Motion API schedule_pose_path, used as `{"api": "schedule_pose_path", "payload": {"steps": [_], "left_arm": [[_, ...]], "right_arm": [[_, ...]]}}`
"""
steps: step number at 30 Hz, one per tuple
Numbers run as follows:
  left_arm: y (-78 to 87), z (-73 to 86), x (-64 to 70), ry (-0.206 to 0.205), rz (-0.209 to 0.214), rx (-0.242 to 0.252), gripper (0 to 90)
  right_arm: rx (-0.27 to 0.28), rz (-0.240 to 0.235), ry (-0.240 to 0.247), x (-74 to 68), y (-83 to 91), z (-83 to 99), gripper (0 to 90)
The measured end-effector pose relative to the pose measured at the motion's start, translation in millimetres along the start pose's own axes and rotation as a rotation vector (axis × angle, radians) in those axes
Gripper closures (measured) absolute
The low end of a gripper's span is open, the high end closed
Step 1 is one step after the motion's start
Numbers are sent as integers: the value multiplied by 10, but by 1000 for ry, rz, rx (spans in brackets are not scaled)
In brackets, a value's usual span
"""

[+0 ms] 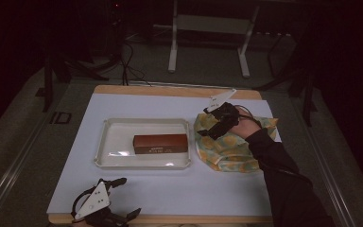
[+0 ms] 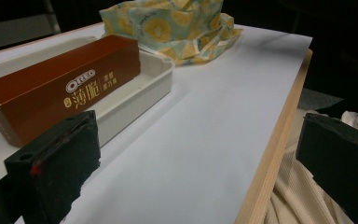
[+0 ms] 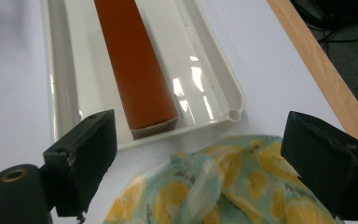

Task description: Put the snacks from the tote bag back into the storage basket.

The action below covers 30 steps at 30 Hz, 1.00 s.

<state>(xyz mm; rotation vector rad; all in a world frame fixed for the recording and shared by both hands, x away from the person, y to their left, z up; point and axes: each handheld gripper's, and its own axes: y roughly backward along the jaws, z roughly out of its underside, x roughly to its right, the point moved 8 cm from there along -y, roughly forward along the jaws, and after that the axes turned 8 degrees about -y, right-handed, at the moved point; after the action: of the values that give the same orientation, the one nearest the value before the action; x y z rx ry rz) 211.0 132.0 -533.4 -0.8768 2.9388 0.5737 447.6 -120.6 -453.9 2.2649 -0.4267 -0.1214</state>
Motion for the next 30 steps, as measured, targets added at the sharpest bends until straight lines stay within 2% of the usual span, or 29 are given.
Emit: {"api": "schedule_pose_path", "payload": {"steps": [5, 11, 14, 18, 24, 30], "left_arm": [[-4, 1, -3, 0, -1, -2, 0], [3, -10, -5, 4, -4, 6, 0], [2, -6, -4, 1, -3, 2, 0], [-8, -8, 1, 1, -2, 2, 0], [-14, -4, -1, -2, -1, -4, 0], [-14, -4, 1, -3, 1, -5, 0]], "right_arm": [[13, 6, -42, 26, 87, 88, 106], [40, 43, -53, 56, 183, 179, 132], [47, 53, -83, 64, 248, 294, 129], [49, 64, -98, 86, 306, 402, 128], [53, 93, -147, 113, 369, 531, 129], [74, 101, -211, 97, 395, 646, 129]]}}
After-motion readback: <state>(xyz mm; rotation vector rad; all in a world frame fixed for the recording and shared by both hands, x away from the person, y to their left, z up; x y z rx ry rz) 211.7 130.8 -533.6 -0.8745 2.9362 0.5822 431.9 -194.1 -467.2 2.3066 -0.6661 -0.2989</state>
